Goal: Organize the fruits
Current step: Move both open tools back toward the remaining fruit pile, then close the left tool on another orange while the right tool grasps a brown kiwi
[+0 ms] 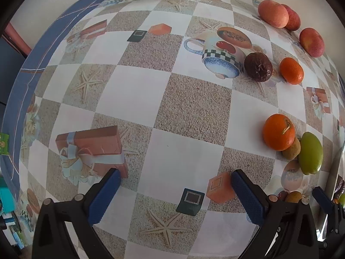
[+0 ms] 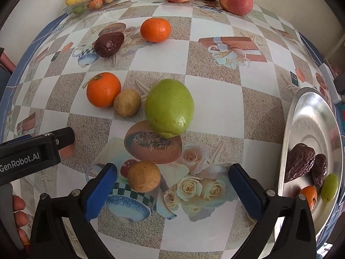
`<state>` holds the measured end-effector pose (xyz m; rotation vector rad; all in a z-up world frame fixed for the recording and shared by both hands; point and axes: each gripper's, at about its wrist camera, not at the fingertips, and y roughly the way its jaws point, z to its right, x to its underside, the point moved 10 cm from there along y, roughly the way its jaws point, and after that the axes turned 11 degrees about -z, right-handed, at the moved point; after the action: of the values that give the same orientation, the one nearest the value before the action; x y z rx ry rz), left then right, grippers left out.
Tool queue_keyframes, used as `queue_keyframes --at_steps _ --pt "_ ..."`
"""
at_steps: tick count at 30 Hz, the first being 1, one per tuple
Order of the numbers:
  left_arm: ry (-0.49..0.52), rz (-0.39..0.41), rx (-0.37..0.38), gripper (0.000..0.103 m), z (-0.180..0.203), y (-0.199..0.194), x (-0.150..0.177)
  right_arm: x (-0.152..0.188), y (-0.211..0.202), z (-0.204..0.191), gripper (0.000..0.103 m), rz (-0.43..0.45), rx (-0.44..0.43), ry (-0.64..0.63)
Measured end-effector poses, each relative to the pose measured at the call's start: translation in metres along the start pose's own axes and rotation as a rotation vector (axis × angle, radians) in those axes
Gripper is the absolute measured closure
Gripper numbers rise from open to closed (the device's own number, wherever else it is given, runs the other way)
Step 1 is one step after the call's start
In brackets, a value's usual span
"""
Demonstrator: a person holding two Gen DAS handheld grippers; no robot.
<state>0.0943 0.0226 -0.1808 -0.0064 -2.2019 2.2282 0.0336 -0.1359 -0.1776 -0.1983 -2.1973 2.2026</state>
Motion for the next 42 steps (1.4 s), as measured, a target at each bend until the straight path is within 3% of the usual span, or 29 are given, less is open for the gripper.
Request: queue_keyframes --at_steps 9,14,19,26,31,37,40,42 --pt "-0.002 0.058 0.005 0.0 -0.005 -0.002 0.004 0.013 -0.002 0.0 0.0 0.026 -0.001 0.014" --pt "0.007 0.076 -0.002 0.0 -0.007 -0.003 0.006 0.014 -0.001 0.0 0.0 -0.002 -0.001 0.002" --pt "0.005 0.042 0.025 0.0 -0.011 -0.009 0.0 0.0 0.003 -0.003 0.0 -0.038 0.016 0.003" --pt "0.028 0.165 0.125 0.0 -0.002 -0.053 -0.005 -0.017 -0.027 -0.002 0.0 0.058 0.012 0.009" --pt "0.061 0.158 0.132 0.001 0.012 -0.063 0.0 -0.022 -0.039 -0.007 0.001 0.091 0.001 0.001" --pt "0.034 0.092 0.219 0.005 0.02 -0.051 0.002 -0.01 -0.027 -0.014 0.027 0.041 -0.028 -0.021" --pt "0.024 0.097 0.279 0.006 0.026 -0.056 0.001 -0.007 -0.023 -0.015 0.035 0.019 -0.039 -0.019" --pt "0.034 0.108 0.311 0.014 0.033 -0.06 -0.002 -0.006 -0.022 -0.015 0.041 0.016 -0.045 -0.013"
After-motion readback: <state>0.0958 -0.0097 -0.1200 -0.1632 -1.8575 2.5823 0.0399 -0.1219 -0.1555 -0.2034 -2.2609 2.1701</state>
